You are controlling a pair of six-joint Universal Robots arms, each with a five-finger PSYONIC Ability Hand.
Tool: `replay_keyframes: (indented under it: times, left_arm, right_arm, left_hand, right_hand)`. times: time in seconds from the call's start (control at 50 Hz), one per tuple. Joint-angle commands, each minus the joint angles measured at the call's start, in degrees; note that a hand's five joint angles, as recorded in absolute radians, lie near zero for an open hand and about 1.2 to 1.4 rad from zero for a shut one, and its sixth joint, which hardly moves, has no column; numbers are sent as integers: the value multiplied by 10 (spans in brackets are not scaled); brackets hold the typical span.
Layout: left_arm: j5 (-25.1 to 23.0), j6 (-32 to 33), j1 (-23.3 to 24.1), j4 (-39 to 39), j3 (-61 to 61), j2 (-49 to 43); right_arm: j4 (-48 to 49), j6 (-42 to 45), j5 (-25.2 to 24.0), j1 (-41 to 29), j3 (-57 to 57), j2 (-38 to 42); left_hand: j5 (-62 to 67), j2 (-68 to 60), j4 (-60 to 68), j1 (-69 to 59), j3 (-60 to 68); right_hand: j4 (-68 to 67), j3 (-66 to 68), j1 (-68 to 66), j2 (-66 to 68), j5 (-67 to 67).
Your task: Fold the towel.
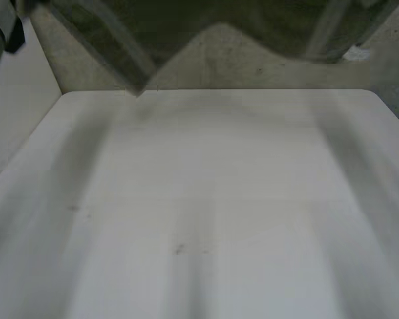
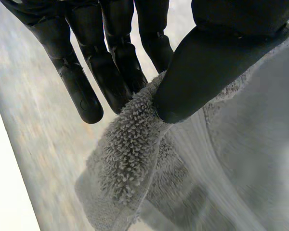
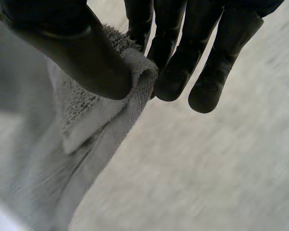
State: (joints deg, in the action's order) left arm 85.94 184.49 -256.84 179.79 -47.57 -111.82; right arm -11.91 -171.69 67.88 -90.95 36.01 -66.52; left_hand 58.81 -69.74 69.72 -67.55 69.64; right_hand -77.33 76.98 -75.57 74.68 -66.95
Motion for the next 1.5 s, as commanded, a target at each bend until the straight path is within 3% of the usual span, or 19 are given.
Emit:
replay_keyframes:
  times: [0.02, 0.12, 0.26, 0.54, 0.66, 0.76, 1.06, 1.08, 1.1, 1.12, 1.14, 1.16, 1.18, 1.38, 1.5]
  left_arm:
    - [-21, 5, 0, -29, -168, -5]
    - [-43, 23, 0, -15, -256, -22]
    - [-48, 141, 1, -2, -353, -46]
    - [-50, 154, 13, 16, -411, -13]
    - [-48, 155, 17, 37, -403, -35]
    - [-46, 153, 16, 49, -361, -55]
    - [-25, 155, 36, 48, -254, -147]
    - [-14, 155, 36, 48, -243, -157]
    - [-14, 155, 36, 48, -243, -157]
    - [-3, 155, 37, 48, -234, -166]
    - [-3, 155, 37, 48, -234, -166]
    - [7, 155, 37, 47, -224, -172]
    - [16, 155, 37, 47, -216, -177]
    - [34, 152, 37, 46, -195, -188]
    - [34, 141, 37, 44, -197, -186]
  right_arm:
    - [-123, 146, -42, -35, 99, 41]
    - [-176, 218, -33, -51, 158, 94]
    - [-234, 243, -13, -49, 231, 164]
    - [-229, 230, -9, -14, 251, 176]
    - [-190, 229, 13, -16, 237, 191]
    - [-150, 191, 62, -21, 188, 214]
    - [-92, 163, 91, -51, 127, 258]
    - [-87, 163, 95, -55, 124, 259]
    - [-87, 163, 95, -56, 124, 259]
    - [-83, 163, 97, -56, 122, 258]
    - [-83, 163, 97, -56, 122, 258]
    - [-81, 162, 98, -57, 121, 254]
    - [-80, 162, 97, -57, 122, 247]
    - [-73, 165, 78, -41, 195, 142]
    - [-37, 173, 18, -9, 326, 48]
  left_hand:
    - [112, -103, 103, -125, 104]
    - [112, -103, 103, -125, 104]
    - [112, -103, 103, -125, 104]
    - [112, -103, 103, -125, 104]
    - [112, -103, 103, -125, 104]
    - [112, -103, 103, -125, 104]
    - [112, -103, 103, -125, 104]
    - [112, -103, 103, -125, 104]
    - [112, -103, 103, -125, 104]
    - [112, -103, 103, -125, 104]
    - [112, -103, 103, -125, 104]
    - [112, -103, 103, -125, 104]
    - [112, -103, 103, -125, 104]
    - [112, -103, 103, -125, 104]
    - [112, -103, 103, -125, 104]
  right_hand:
    - [-27, 30, -44, 53, -31]
    - [-27, 30, -44, 53, -31]
    - [-27, 30, -44, 53, -31]
    - [-27, 30, -44, 53, -31]
    - [-27, 30, -44, 53, -31]
    - [-27, 30, -44, 53, -31]
    - [-27, 30, -44, 53, -31]
    - [84, -81, 67, -58, 80]
    - [85, -82, 68, -59, 82]
    - [353, -350, 336, -327, 350]
    - [356, -353, 339, -330, 352]
    - [588, -584, 570, -561, 584]
    - [673, -670, 656, -647, 669]
    - [673, -670, 656, -647, 669]
    - [673, -670, 656, -647, 669]
